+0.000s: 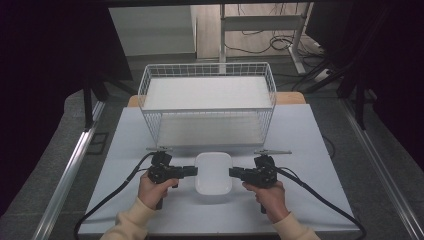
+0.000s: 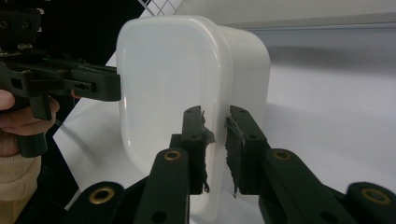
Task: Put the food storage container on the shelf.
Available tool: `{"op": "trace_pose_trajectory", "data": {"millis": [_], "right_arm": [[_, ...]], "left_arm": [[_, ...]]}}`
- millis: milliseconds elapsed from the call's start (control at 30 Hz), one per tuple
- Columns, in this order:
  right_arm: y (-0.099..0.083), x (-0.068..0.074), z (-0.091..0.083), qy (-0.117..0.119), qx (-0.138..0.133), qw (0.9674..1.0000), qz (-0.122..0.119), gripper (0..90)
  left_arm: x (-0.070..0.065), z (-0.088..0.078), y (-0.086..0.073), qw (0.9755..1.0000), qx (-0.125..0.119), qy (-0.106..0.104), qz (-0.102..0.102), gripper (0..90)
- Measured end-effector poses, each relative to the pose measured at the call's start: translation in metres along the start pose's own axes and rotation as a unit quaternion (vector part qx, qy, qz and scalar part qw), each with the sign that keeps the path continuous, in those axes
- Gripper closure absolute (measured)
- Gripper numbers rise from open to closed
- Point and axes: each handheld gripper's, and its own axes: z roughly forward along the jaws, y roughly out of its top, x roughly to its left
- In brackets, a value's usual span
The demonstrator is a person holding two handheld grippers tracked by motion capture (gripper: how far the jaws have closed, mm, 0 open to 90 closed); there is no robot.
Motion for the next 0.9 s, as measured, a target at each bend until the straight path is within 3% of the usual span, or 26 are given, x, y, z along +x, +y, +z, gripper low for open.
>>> {"op": "trace_pose_trajectory", "data": {"millis": [900], "right_arm": [[0.002,0.012,-0.008,-0.001,-0.019,0.9994,-0.03,78.4]], "left_arm": [[-0.007,-0.01,0.002,0.9998,-0.012,0.004,0.016,79.8]]}}
